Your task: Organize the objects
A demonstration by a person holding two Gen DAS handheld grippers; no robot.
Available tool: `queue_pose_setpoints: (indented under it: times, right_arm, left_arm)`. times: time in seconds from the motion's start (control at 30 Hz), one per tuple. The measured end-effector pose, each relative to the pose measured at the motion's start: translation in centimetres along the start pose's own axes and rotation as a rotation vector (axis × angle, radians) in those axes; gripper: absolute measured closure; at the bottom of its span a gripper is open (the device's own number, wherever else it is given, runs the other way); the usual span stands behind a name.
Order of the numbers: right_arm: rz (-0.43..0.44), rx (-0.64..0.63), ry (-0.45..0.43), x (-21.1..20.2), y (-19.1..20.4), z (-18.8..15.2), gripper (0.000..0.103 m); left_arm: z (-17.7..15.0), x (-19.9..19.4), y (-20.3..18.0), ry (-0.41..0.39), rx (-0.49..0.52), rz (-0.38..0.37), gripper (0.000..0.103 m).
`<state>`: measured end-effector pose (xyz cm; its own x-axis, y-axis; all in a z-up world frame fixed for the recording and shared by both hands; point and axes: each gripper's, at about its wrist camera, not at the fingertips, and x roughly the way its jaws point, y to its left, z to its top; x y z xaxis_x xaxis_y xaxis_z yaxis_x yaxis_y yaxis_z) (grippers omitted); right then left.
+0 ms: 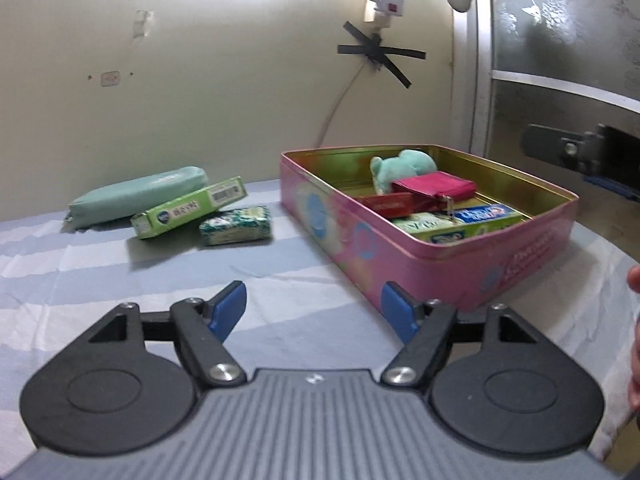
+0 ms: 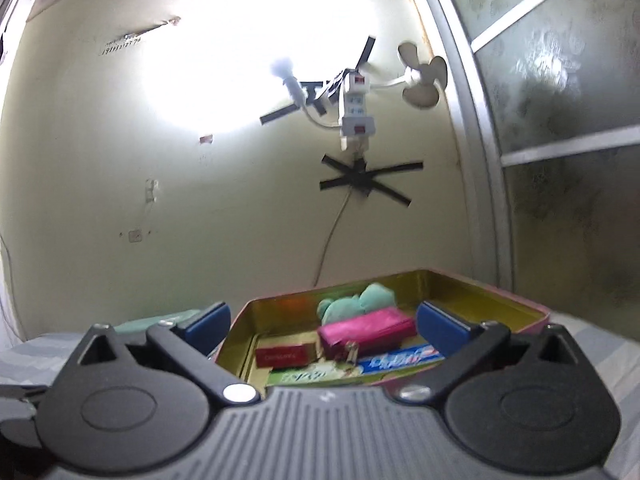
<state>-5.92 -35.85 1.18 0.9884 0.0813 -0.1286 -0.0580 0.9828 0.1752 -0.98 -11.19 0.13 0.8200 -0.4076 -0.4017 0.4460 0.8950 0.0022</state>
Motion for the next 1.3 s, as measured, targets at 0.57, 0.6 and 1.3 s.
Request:
queue_pose_setpoints:
  times: [0.57,0.6,1.3]
  right_arm:
    - [0.003,0.131,-0.041,8.2,-2.1,1.4,0.0]
    - [0.004,0.135,-0.038,8.5,-2.1,1.3,0.0]
    - [0.101,0.008,-0.056,6.6,2.4,1.6,0.0]
  left_arm:
    - [1.2,0.6,2.0,-0.038,-0.077,0.073,0.027]
    - [1.2,0.8,2.2,-0.038,-0.079,0.075,0.026]
    - [1.3,1.4,5.0,0.027,-0.123,0.117,0.026]
